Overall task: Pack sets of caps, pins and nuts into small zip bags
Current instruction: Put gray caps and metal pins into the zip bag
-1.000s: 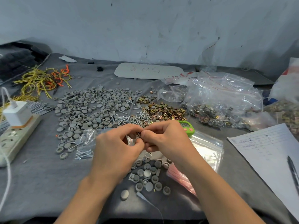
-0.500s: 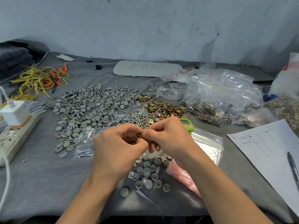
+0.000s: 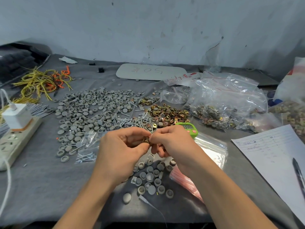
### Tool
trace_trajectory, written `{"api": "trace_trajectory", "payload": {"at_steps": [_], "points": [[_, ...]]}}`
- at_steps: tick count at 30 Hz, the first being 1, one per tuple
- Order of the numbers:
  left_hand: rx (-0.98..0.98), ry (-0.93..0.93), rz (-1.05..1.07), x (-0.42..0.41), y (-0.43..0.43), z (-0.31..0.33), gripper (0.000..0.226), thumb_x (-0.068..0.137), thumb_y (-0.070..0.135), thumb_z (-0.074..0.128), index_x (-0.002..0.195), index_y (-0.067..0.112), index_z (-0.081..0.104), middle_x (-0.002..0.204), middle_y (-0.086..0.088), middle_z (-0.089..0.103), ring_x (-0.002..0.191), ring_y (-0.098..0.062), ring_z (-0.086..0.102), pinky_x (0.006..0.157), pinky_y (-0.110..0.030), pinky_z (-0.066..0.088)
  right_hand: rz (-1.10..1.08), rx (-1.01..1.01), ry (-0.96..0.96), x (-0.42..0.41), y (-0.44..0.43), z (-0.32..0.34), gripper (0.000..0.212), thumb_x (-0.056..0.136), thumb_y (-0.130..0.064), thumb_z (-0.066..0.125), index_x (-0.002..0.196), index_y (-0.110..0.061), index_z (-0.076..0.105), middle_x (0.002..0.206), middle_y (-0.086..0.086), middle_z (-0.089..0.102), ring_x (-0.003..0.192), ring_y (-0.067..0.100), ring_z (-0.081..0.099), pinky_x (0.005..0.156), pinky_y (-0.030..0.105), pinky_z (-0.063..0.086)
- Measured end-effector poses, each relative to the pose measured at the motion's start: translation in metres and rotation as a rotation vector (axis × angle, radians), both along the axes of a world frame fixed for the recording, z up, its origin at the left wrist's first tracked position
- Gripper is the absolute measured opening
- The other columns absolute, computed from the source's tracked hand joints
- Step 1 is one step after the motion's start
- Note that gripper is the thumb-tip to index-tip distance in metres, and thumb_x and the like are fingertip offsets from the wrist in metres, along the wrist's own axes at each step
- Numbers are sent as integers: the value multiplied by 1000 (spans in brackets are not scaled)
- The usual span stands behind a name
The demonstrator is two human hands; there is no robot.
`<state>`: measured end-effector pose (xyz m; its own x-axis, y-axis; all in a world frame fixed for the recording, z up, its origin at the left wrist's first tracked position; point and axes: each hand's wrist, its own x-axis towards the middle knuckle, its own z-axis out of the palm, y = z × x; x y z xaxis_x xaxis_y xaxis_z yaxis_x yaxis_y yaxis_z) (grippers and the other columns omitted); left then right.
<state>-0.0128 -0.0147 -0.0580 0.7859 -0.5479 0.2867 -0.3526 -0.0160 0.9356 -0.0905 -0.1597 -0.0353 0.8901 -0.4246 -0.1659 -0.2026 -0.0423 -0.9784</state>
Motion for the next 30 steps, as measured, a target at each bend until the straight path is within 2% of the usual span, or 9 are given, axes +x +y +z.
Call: {"api": "trace_trajectory", "payload": {"at_steps": [7, 11, 13, 15, 17, 20, 22, 26, 30], "points": [[18, 56, 67, 6, 0, -2, 45, 70, -1, 90, 89, 39, 81, 82, 5, 80, 80, -13, 78, 74, -33, 64, -17, -106, -26, 1, 3, -2, 24, 91, -11, 69, 68, -10, 75, 59, 7, 68, 48, 14, 50, 51, 22, 42], [116, -120, 115, -2, 0, 2, 52, 75, 2, 86, 97, 48, 78, 84, 26, 76, 80, 4, 74, 73, -17, 60, -63, -152, -95, 1, 6, -3, 12, 88, -21, 76, 78, -16, 80, 71, 5, 75, 56, 14, 62, 59, 28, 50], [131, -201, 133, -7, -1, 2, 59, 77, -1, 82, 108, 49, 76, 92, 34, 73, 85, 10, 72, 77, -11, 56, -62, -226, -98, 1, 6, -3, 9, 86, -22, 79, 78, -18, 80, 70, 4, 75, 55, 12, 60, 58, 29, 49], [118, -230, 137, -10, -2, 2, 62, 76, 0, 81, 120, 44, 73, 99, 36, 71, 88, 11, 71, 80, -10, 56, -56, -259, -82, 1, 5, -1, 12, 86, -17, 79, 74, -17, 79, 65, 3, 72, 53, 11, 56, 56, 28, 47], [75, -207, 147, -11, -2, 2, 62, 75, 3, 83, 122, 41, 73, 99, 31, 74, 89, 8, 72, 79, -12, 57, -40, -140, -60, 0, 3, 2, 20, 88, -10, 77, 69, -16, 78, 60, 3, 67, 50, 12, 52, 54, 24, 45], [-31, -82, 142, -10, -3, 3, 54, 71, 4, 88, 110, 41, 77, 91, 21, 78, 83, -1, 76, 74, -15, 59, -30, 234, -54, 1, -1, 5, 32, 89, 2, 69, 61, -15, 74, 63, 7, 63, 52, 12, 54, 50, 20, 43], [-36, -37, 78, -8, -4, 4, 46, 71, 4, 89, 101, 38, 80, 87, 14, 79, 81, -7, 77, 74, -20, 61, -45, 412, -60, 2, -1, 4, 37, 90, 2, 65, 59, -16, 73, 63, 3, 62, 52, 9, 55, 49, 20, 42], [-81, 35, 20, -4, -5, 6, 39, 75, 5, 87, 99, 35, 81, 86, 6, 80, 82, -14, 78, 74, -25, 62, -75, 567, -35, 3, 1, 1, 33, 91, -1, 65, 61, -13, 73, 58, 3, 58, 45, 10, 51, 43, 21, 41], [-29, -6, 44, -3, -7, 3, 33, 84, 11, 82, 95, 43, 81, 82, 9, 79, 76, -12, 77, 72, -30, 63, -69, 544, 15, 3, 0, 2, 29, 91, -3, 62, 64, -9, 71, 57, 7, 55, 42, 12, 45, 43, 22, 36]]}}
